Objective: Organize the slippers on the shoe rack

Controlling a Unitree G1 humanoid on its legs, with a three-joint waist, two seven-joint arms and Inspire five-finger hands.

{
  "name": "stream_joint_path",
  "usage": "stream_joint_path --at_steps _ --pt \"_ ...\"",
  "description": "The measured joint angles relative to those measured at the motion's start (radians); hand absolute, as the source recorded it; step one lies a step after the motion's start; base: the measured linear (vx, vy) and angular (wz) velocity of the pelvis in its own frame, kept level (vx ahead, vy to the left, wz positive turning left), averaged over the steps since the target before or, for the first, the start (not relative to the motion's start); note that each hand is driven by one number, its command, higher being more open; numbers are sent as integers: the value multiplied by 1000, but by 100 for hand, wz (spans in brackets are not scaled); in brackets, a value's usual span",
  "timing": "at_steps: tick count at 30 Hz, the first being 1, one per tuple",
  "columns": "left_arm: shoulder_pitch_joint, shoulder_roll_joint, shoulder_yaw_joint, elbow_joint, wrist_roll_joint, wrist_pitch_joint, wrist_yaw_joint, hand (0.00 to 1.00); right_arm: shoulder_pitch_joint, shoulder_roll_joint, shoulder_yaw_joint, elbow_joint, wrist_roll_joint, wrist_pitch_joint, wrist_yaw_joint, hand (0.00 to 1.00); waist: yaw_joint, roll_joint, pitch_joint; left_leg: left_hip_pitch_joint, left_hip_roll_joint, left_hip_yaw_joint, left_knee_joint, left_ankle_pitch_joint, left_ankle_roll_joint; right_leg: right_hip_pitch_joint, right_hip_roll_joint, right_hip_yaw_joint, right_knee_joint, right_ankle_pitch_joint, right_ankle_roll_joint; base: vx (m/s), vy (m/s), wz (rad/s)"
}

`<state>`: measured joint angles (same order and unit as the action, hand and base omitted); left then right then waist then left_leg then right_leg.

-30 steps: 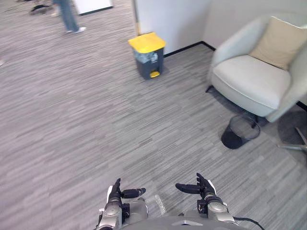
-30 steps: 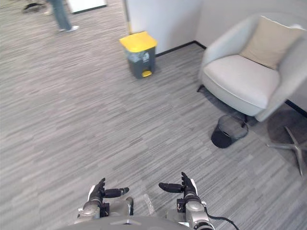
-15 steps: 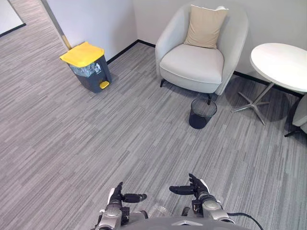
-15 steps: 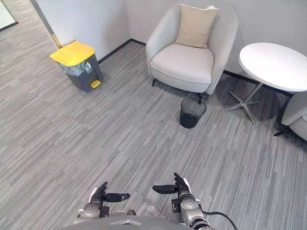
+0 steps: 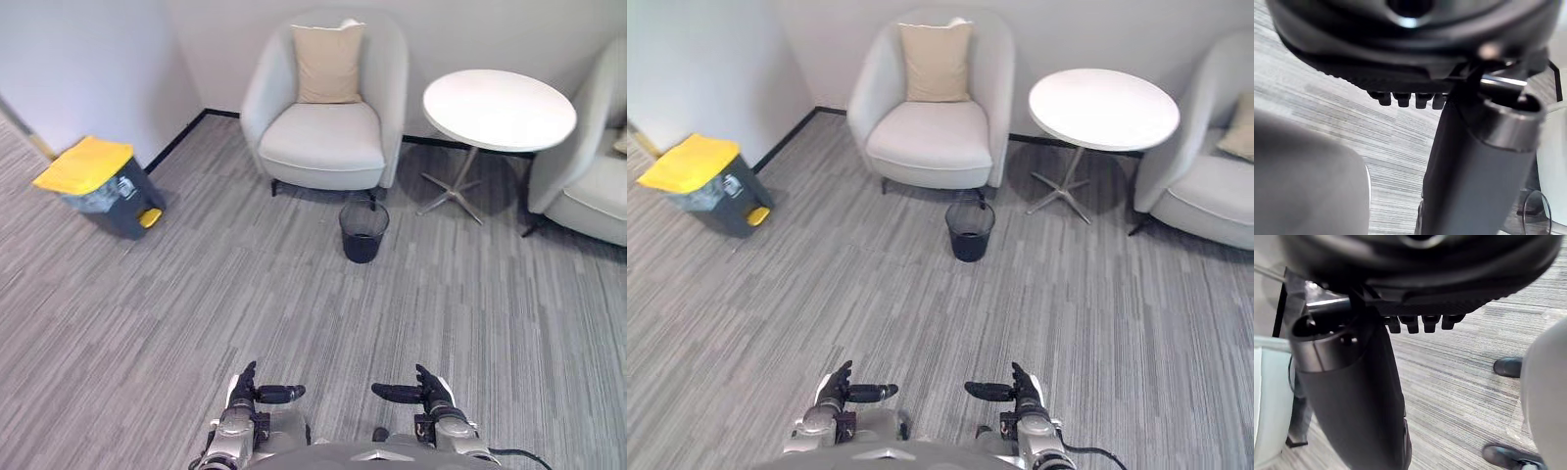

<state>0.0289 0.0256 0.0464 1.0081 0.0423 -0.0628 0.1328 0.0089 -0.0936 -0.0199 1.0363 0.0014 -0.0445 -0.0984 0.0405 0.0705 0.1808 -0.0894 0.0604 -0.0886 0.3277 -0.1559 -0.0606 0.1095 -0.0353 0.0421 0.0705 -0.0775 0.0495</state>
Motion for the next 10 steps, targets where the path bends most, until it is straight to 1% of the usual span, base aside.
stream_joint_path --at_steps 1,2,3,4,5,8,10 --pt "-4 13 -6 0 1 0 -2 100 12 8 -3 0 0 -2 1 100 -2 -27 -4 20 -19 16 -30 7 13 -2 -23 10 5 -11 13 199 175 -29" --pt "-2 23 -6 2 4 2 -2 100 26 16 -12 0 -1 0 1 100 -3 -47 -12 39 -35 26 -64 15 22 -3 -41 14 10 -21 20 239 163 -16" --pt "2 29 -6 7 9 3 -1 100 36 26 -34 0 1 2 1 100 -4 -60 -22 60 -49 33 -96 25 32 -2 -56 16 9 -26 24 211 97 -9" --pt "4 31 -6 9 9 4 -1 100 39 31 -40 0 0 1 -1 100 -5 -64 -25 71 -55 36 -109 28 35 0 -62 16 9 -28 27 205 74 -10" --pt "3 32 -10 17 9 7 -1 100 45 32 -42 1 0 0 -1 100 -7 -67 -31 100 -68 45 -142 37 45 11 -77 16 8 -34 30 181 61 -10" --pt "8 33 -31 18 9 7 -2 100 49 29 -52 5 1 0 0 100 -7 -59 -39 132 -81 47 -155 40 50 35 -84 8 7 -36 30 147 40 -7" --pt "12 34 -31 19 8 7 -1 100 49 32 -69 12 1 0 -1 100 -8 -59 -44 149 -81 44 -161 40 50 50 -84 -7 3 -39 26 102 6 0"
